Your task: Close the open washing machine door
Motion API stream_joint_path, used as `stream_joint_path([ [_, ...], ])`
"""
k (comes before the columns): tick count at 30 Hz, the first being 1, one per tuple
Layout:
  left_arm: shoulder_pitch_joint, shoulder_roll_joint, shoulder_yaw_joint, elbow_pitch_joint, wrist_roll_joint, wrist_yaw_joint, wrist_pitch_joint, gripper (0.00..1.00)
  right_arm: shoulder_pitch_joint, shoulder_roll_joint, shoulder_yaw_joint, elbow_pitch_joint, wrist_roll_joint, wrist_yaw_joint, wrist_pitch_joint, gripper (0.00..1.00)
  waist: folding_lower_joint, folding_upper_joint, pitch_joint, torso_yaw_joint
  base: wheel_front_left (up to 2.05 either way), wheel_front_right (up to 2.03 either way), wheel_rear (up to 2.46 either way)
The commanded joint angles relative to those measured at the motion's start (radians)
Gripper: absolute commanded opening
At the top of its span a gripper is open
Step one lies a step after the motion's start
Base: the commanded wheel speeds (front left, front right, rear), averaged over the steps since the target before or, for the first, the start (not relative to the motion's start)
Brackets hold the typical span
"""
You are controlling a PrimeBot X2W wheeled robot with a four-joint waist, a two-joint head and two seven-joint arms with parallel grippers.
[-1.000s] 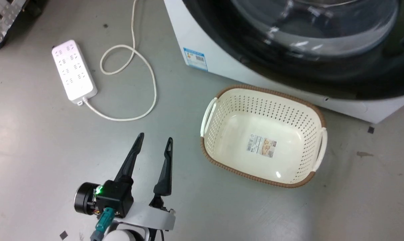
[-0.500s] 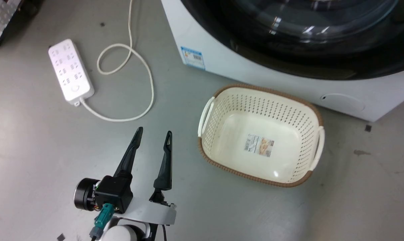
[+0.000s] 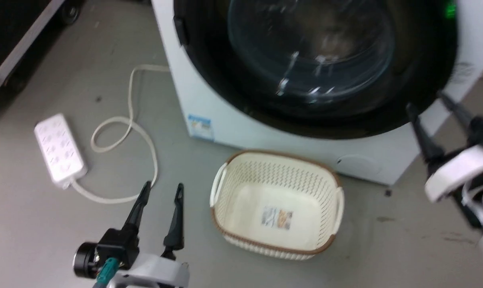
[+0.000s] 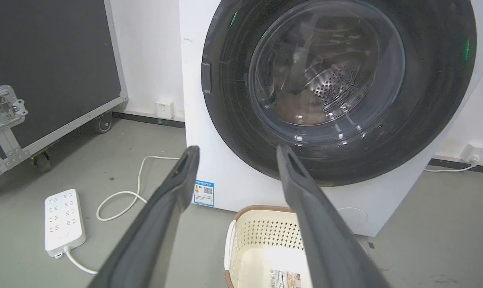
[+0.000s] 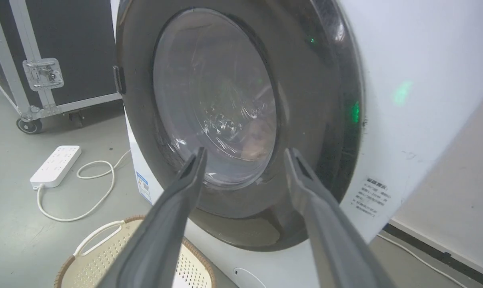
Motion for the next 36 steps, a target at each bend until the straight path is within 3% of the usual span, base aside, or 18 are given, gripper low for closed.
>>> stream_joint_path([
  [1, 0.022, 0.003, 0.014, 0.006, -0.004, -0.006, -0.004, 1.00, 0.061, 0.028, -0.022, -0.036, -0.018, -0.001, -0.010, 1.00, 0.0003, 0.0000, -0.080, -0.073, 0.00, 0.00, 0.00],
  [10, 0.081, 0.016, 0.054, 0.018, 0.011, -0.030, -0.004, 1.00, 0.392, 0.255, -0.197, -0.279, -0.210, -0.001, -0.025, 1.00, 0.0003, 0.0000, -0.142, -0.174, 0.00, 0.00, 0.00],
  [11, 0.081, 0.016, 0.054, 0.018, 0.011, -0.030, -0.004, 1.00, 0.392, 0.255, -0.197, -0.279, -0.210, -0.001, -0.025, 1.00, 0.0003, 0.0000, -0.142, -0.174, 0.00, 0.00, 0.00],
  [12, 0.085, 0.018, 0.056, 0.023, 0.016, -0.034, -0.004, 1.00, 0.457, 0.311, -0.241, -0.317, -0.239, -0.001, -0.026, 1.00, 0.0003, 0.0000, -0.145, -0.187, 0.00, 0.00, 0.00],
  [14, 0.088, 0.018, 0.059, 0.023, 0.019, -0.035, -0.004, 1.00, 0.512, 0.349, -0.274, -0.346, -0.263, -0.001, -0.024, 1.00, 0.0003, 0.0000, -0.146, -0.198, 0.00, 0.00, 0.00],
  [19, 0.095, 0.015, 0.059, 0.038, 0.021, -0.039, -0.004, 1.00, 0.605, 0.388, -0.297, -0.378, -0.288, -0.001, -0.020, 1.00, 0.0003, 0.0000, -0.143, -0.213, 0.00, 0.00, 0.00],
  [28, 0.100, 0.007, 0.051, 0.073, 0.013, -0.034, -0.004, 1.00, 0.627, 0.394, -0.279, -0.388, -0.297, -0.001, -0.010, 1.00, 0.0003, 0.0000, -0.145, -0.213, 0.00, 0.00, 0.00],
  [29, 0.093, 0.006, 0.051, 0.074, 0.018, -0.033, 0.000, 0.00, 0.616, 0.389, -0.279, -0.382, -0.296, 0.000, -0.008, 0.00, 0.0003, 0.0000, -0.145, -0.213, 0.00, 0.00, 0.00],
  [36, 0.091, 0.005, 0.054, 0.068, 0.025, -0.030, 0.013, 0.00, 0.612, 0.389, -0.276, -0.385, -0.297, 0.000, 0.003, 0.00, 0.0003, -0.0001, -0.144, -0.212, 0.00, 0.00, 0.00],
])
